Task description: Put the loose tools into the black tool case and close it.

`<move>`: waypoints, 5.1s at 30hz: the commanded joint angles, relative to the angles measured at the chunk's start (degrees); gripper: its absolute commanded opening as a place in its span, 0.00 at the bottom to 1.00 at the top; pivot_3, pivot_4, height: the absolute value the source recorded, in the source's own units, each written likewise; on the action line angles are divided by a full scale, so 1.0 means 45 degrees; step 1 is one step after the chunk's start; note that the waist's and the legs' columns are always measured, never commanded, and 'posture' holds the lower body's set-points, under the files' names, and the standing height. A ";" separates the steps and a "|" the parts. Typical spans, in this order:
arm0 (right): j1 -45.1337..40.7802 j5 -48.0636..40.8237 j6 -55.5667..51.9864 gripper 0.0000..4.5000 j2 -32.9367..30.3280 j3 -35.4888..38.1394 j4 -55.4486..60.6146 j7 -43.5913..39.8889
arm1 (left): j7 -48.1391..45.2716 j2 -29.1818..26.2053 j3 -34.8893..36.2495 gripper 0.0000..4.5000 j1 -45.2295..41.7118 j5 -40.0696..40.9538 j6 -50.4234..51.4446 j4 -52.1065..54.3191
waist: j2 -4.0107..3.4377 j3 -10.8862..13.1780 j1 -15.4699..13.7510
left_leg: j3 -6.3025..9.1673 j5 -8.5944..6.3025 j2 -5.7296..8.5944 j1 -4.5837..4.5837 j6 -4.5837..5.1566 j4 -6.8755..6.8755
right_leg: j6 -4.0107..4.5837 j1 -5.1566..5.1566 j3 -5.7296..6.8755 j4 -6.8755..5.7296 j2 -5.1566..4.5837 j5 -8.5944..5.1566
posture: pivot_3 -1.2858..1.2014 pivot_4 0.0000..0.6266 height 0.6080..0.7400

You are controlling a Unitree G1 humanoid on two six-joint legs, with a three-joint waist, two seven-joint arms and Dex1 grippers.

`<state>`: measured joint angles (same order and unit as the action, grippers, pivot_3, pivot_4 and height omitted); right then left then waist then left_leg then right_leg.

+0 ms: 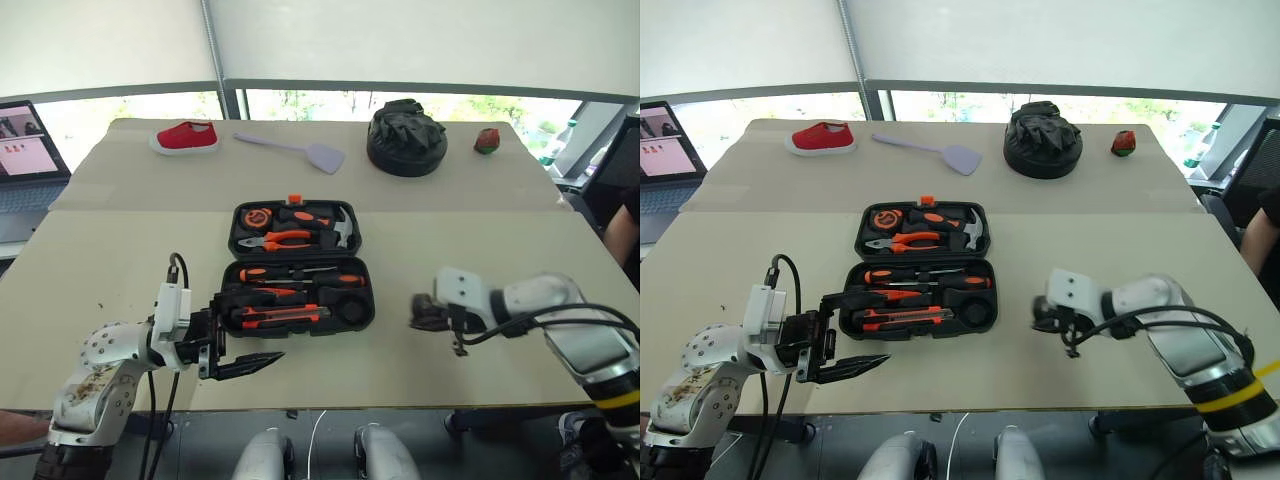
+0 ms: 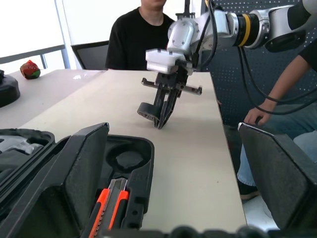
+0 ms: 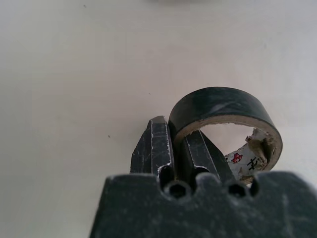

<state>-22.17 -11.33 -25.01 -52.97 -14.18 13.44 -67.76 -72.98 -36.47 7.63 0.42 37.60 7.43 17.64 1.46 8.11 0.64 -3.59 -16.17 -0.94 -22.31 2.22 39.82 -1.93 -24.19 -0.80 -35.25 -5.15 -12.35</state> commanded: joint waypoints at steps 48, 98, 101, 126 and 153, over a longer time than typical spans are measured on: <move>-0.4252 0.0402 0.2603 0.75 0.2318 0.0908 -0.6291 -0.0068 | 0.8223 0.0094 0.2928 0.76 -0.0768 -0.1450 0.3220 -0.2825 | 0.0011 0.0019 -0.0161 | 0.0012 0.0003 0.0010 -0.0004 -0.0010 0.0000 | 0.0013 0.0003 0.0064 0.0009 -0.0030 0.0047 | 0.52 0.24 1.00; -0.2721 -0.2358 -1.0569 0.78 0.2578 0.4005 -0.1923 0.3444 | 0.5139 -0.2573 -0.0466 1.00 -0.5495 -0.2216 1.1949 -0.3500 | 0.0018 0.0049 0.0026 | 0.0009 0.0014 0.0020 -0.0038 -0.0023 0.0001 | -0.0007 -0.0030 0.0035 -0.0016 -0.0026 0.0060 | 0.52 0.24 1.00; -0.4127 -0.2705 -1.2478 0.92 0.3215 0.4302 -0.2819 0.4184 | 0.6074 -0.1540 -0.0154 1.00 -0.7144 -0.1664 1.3821 -0.4234 | 0.0020 0.0050 -0.0022 | 0.0017 0.0016 0.0023 -0.0038 -0.0025 0.0004 | -0.0006 -0.0023 0.0045 -0.0009 -0.0021 0.0060 | 0.52 0.24 1.00; -0.5923 -0.1487 -1.0527 0.00 0.4634 0.1932 -0.7573 0.6704 | 0.9381 0.1803 0.0402 0.09 -0.9013 -0.2143 1.4683 -0.6537 | 0.0038 0.0026 -0.0076 | 0.0040 0.0054 0.0052 0.0013 -0.0047 0.0016 | -0.0035 0.0066 0.0039 -0.0002 -0.0038 0.0086 | 0.52 0.24 1.00; 0.0690 0.8376 1.8005 0.45 0.1926 0.0930 -1.0346 1.1230 | 0.6691 0.0583 0.1367 0.45 0.0742 -0.6311 -0.7536 -0.7185 | 0.0100 0.0052 0.0347 | -0.0345 -0.0036 0.0015 0.0221 0.0053 -0.0154 | -0.0009 0.0032 0.0035 0.0082 -0.0183 0.0110 | 0.52 0.24 1.00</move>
<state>-18.82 24.35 52.79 -43.50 -10.24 -33.05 -19.54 -43.00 -33.01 12.94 3.03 8.91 -26.45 -15.31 1.91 8.34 2.20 -5.25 -16.26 -0.86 -21.25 2.46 39.14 -1.99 -24.08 -0.67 -34.97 -6.06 -11.85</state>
